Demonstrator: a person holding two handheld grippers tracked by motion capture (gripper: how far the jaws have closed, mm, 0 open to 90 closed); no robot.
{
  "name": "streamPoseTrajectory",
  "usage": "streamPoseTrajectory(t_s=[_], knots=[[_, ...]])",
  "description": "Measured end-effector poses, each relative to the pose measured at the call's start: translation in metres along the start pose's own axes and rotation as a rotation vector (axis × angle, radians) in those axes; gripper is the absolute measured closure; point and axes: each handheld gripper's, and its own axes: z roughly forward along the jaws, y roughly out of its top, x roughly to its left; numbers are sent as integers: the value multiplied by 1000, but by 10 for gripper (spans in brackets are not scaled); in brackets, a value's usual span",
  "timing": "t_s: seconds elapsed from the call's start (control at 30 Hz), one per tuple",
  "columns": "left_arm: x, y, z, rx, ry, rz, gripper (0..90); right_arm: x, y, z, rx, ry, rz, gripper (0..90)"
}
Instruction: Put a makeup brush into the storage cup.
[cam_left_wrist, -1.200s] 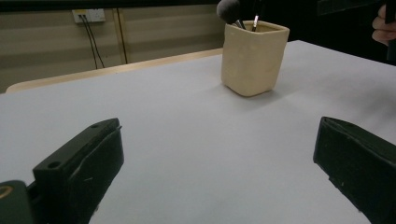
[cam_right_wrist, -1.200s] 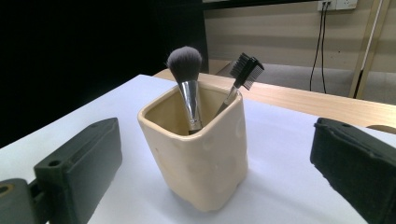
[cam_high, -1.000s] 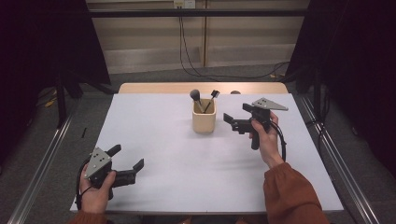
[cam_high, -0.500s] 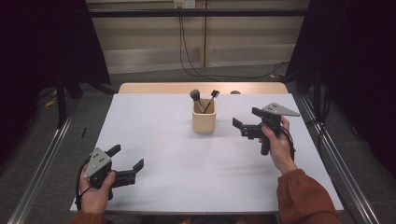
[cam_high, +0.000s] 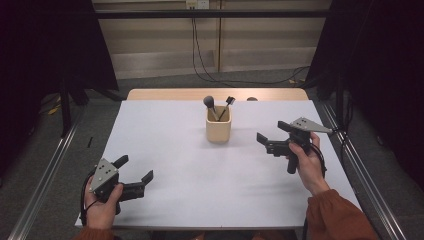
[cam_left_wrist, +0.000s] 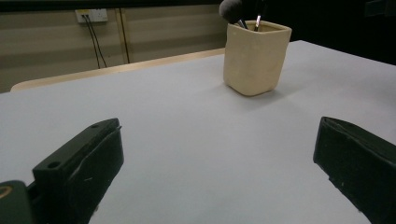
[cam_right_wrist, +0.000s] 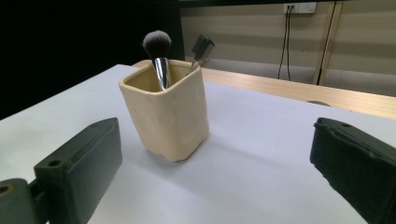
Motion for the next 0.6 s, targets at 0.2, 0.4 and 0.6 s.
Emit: streamPoseTrajectory(t_s=[0.2, 0.4, 0.6], knots=[[-1, 0, -1, 0, 5, -2, 18, -4, -5, -13, 10, -7, 1, 16], [-2, 0, -2, -2, 15, -4, 18, -11, -12, -30, 9, -21, -1, 11], [-3, 0, -3, -1, 18, -5, 18, -13, -17, -45, 18, -66, 0, 3]])
